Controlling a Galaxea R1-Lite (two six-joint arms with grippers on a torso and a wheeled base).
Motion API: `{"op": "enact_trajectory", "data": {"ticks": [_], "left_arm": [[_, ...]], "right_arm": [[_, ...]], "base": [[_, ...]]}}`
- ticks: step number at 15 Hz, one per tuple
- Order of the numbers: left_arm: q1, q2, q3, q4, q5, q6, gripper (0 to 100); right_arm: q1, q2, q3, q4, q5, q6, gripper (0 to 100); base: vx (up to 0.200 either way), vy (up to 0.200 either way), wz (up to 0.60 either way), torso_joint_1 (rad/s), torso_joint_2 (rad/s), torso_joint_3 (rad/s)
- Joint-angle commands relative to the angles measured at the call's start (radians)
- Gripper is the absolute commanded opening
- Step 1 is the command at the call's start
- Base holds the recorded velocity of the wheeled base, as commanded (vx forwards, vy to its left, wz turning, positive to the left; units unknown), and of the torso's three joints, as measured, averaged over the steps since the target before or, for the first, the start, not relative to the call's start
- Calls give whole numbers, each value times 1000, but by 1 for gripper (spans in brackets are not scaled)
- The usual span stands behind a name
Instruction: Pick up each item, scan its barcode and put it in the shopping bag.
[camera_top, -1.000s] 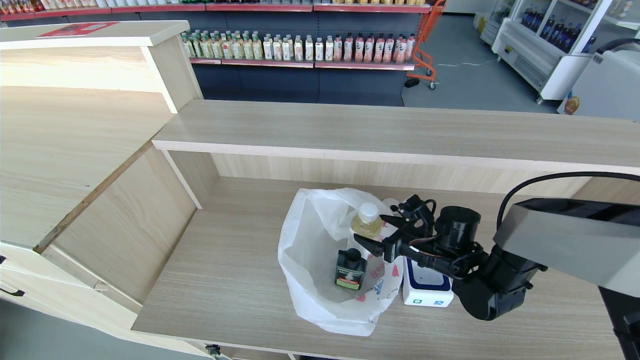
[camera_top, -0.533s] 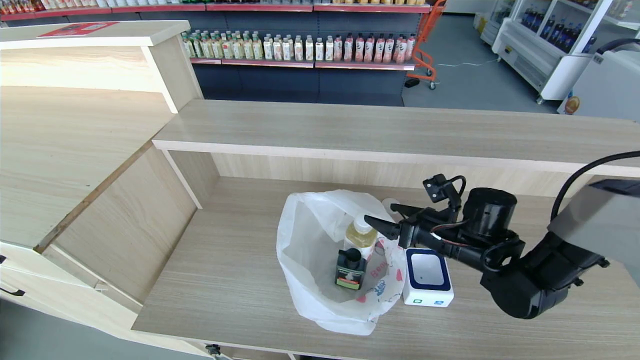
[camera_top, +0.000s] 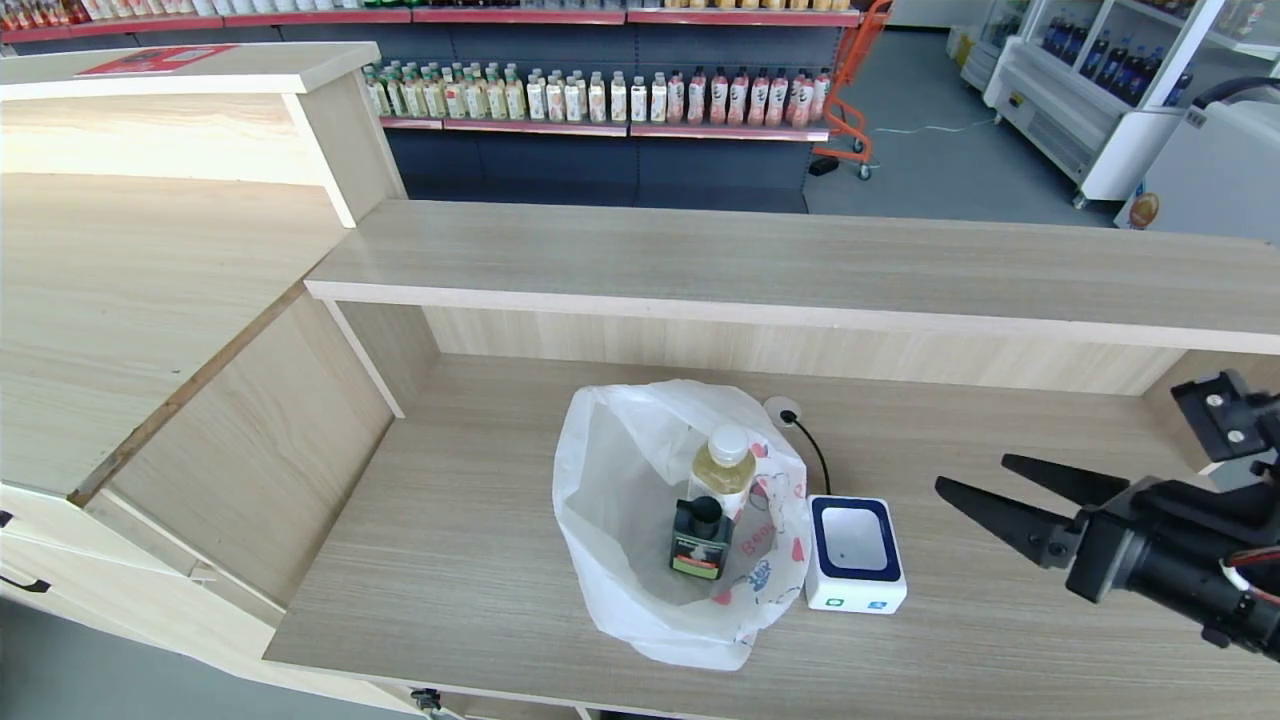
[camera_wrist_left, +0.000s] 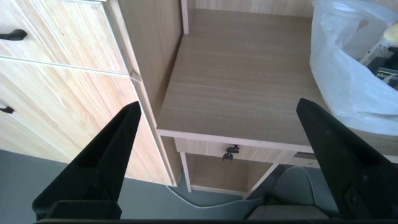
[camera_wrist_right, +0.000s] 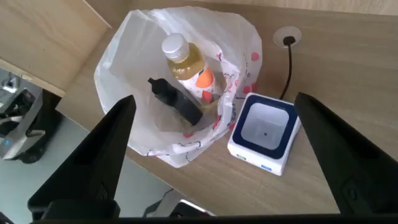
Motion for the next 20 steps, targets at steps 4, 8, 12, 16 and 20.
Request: {"op": "enact_trajectory", "data": {"ticks": [4, 8, 12, 16, 20], "left_arm": [[0, 0, 0, 0, 1, 0, 100], [0, 0, 0, 0, 1, 0, 100], [0, 0, 0, 0, 1, 0, 100], [0, 0, 0, 0, 1, 0, 100], [0, 0, 0, 0, 1, 0, 100]], "right_arm": [[-202, -1121, 237, 855, -278, -61, 100], [-216, -1292, 237, 917, -270, -167, 100], [-217, -1293, 237, 929, -298, -129, 100], [-217, -1293, 237, 929, -315, -137, 0], [-217, -1293, 237, 930, -315, -132, 0]], "base": [[0, 0, 0, 0, 0, 0], [0, 0, 0, 0, 0, 0], [0, 0, 0, 0, 0, 0], [0, 0, 0, 0, 0, 0], [0, 0, 0, 0, 0, 0]]}}
